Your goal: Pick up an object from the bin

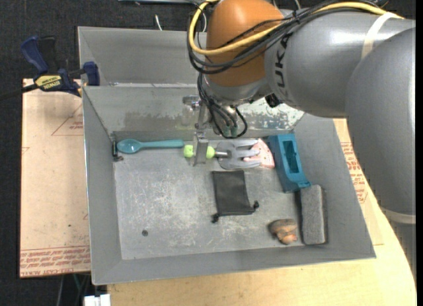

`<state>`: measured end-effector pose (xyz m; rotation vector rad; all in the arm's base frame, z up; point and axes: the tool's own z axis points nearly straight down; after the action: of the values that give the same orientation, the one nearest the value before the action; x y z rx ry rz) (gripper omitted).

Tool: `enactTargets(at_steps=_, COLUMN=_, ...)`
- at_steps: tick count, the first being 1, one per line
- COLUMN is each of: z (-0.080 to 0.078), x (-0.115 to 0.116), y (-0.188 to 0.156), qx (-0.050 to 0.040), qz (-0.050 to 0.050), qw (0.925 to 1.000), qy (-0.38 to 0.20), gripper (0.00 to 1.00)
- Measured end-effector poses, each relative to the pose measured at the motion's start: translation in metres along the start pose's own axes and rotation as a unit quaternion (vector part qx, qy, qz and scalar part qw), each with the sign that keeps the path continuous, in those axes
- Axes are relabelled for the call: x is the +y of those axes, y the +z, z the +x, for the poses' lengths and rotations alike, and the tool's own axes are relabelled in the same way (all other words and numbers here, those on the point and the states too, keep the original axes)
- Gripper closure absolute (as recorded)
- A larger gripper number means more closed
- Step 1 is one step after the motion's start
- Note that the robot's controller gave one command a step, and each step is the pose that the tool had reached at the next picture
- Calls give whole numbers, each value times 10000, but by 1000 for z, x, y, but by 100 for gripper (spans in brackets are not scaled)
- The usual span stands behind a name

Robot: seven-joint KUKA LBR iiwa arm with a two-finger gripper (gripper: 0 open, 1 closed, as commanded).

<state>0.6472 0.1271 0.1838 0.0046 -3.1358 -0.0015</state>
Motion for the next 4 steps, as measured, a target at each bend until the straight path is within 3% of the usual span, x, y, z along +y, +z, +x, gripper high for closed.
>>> enactTargets(at_steps=1, z=-1, x=-1, y=-5, qx=-37, qz=-4, qw=10000, qy=9, gripper=0)
enactTargets(at_steps=2, z=16, x=-52, y=3, qx=-32, qz=-15, qw=9996, qy=274, gripper=0)
enactTargets(at_steps=3, z=19, x=-107, y=4, qx=-34, qz=-1, qw=9992, qy=403, gripper=0)
enactTargets(at_steps=4, z=47, x=-122, y=65, qx=-37, qz=-7, qw=9998, qy=202, gripper=0)
